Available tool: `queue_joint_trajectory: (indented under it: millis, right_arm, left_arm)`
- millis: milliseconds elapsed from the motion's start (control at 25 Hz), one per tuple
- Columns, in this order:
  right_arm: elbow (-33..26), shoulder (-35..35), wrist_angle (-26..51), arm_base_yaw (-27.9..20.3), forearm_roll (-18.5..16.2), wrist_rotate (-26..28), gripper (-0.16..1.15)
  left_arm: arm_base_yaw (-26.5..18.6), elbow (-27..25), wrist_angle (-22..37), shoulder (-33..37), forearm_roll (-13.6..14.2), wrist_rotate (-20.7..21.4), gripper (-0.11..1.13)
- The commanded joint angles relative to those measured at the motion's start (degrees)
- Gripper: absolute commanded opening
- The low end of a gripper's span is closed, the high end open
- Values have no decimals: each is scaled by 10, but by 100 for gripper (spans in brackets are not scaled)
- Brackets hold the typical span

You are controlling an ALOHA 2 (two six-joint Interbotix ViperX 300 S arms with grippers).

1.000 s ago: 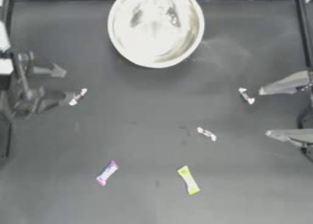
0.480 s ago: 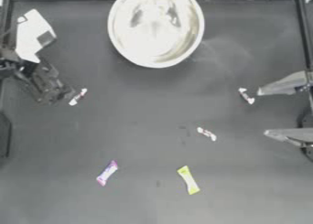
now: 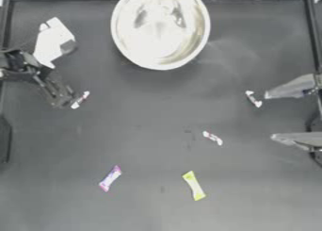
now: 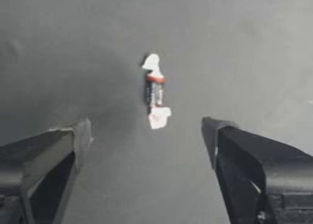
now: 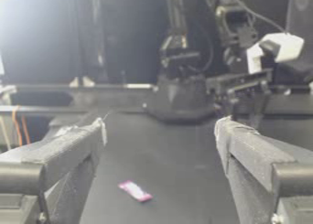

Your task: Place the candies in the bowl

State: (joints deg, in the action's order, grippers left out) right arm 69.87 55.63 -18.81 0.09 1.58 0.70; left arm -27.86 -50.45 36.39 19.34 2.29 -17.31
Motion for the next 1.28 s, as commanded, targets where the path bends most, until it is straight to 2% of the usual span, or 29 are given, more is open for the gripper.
queue_joint_trajectory:
  millis: [40,480,1000,1280]
  right_arm:
    - [-5,-2,-3,1,4,0,100]
    - [-4,-3,-3,1,4,0,100]
    - [-4,-2,-4,1,8,0,100]
    - [-4,-2,-4,1,8,0,100]
  left_arm:
    - [6,13,-19,-15,4,3,100]
    - [17,21,-46,-81,29,1,99]
    - [17,27,-76,-131,33,-15,98]
    - [17,35,-75,-162,39,-16,95]
